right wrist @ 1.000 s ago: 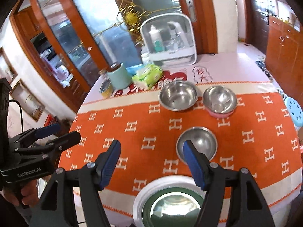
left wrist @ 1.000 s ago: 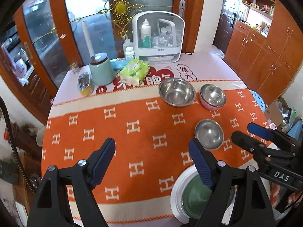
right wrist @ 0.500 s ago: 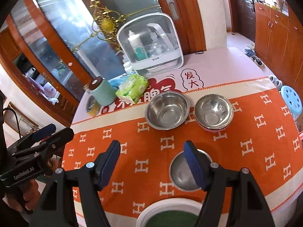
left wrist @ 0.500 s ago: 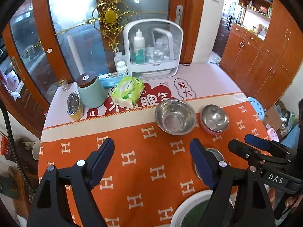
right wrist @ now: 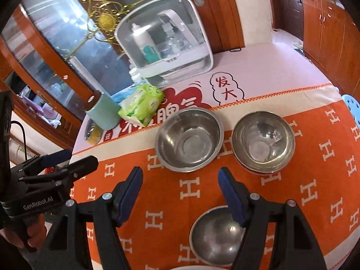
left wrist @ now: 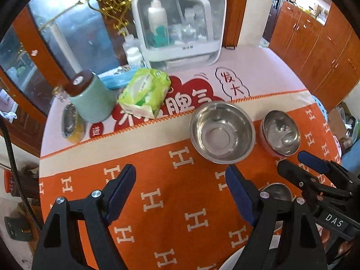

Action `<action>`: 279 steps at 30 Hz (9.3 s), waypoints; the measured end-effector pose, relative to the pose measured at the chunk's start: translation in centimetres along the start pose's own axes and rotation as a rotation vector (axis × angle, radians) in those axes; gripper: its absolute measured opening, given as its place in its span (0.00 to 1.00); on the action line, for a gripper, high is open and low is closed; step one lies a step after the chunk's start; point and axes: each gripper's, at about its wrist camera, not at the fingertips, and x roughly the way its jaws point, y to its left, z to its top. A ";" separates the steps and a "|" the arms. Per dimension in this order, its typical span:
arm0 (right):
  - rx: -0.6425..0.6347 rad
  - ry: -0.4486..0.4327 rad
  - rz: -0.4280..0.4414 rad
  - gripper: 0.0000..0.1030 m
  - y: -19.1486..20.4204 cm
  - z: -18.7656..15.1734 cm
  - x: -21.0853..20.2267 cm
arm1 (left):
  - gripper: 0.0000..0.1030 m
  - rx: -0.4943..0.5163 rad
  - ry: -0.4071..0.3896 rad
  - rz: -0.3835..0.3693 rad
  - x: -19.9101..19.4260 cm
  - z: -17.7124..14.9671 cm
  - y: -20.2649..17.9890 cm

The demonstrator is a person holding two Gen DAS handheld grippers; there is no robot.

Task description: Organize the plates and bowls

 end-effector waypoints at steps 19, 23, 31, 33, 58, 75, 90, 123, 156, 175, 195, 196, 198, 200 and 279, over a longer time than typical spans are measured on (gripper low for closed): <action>0.101 0.022 0.020 0.68 -3.7 -0.6 7.6 | 0.78 -0.037 0.043 -0.168 11.7 0.6 -1.0; 0.119 0.023 0.035 0.68 -4.2 -1.1 8.6 | 0.78 -0.072 0.008 -0.183 13.4 0.3 -0.5; 0.118 -0.007 0.080 0.68 -4.7 -1.5 10.3 | 0.75 -0.137 -0.039 -0.253 15.9 0.1 0.4; 0.137 -0.016 0.089 0.68 -5.0 -1.4 10.7 | 0.74 -0.151 -0.045 -0.269 16.4 0.1 0.5; 0.216 -0.017 0.101 0.20 -6.9 -1.4 13.0 | 0.21 -0.193 -0.036 -0.356 18.8 -1.2 -0.3; 0.177 -0.002 0.088 0.17 -4.7 -3.5 9.3 | 0.21 -0.146 -0.001 -0.294 14.0 -3.9 -0.5; 0.082 -0.035 0.113 0.17 -1.0 -7.2 3.4 | 0.21 -0.152 -0.072 -0.270 5.8 -9.3 0.4; -0.174 -0.005 0.136 0.19 7.9 -19.8 -6.7 | 0.22 -0.285 -0.158 -0.234 -7.2 -26.1 3.3; -0.282 0.400 0.112 0.22 10.2 -29.7 -1.9 | 0.22 -0.498 0.193 -0.210 -2.4 -39.3 6.1; -0.321 0.435 0.066 0.34 11.6 -30.6 -0.1 | 0.27 -0.435 0.207 -0.200 -0.3 -38.5 6.5; -0.413 0.367 0.038 0.46 11.7 -29.8 -2.5 | 0.53 -0.432 0.048 -0.161 -3.0 -37.4 7.2; -0.416 0.356 0.039 0.46 11.6 -29.6 -2.7 | 0.55 -0.430 0.038 -0.158 -3.1 -37.2 7.1; -0.421 0.337 0.042 0.46 11.3 -29.3 -3.2 | 0.59 -0.429 0.022 -0.138 -3.5 -36.8 6.9; -0.421 0.322 0.049 0.46 11.0 -29.0 -3.7 | 0.59 -0.426 0.002 -0.131 -4.0 -36.3 6.7; -0.264 -0.080 0.142 0.60 -18.4 2.7 -4.6 | 0.79 -0.238 -0.012 0.044 1.2 1.9 -21.5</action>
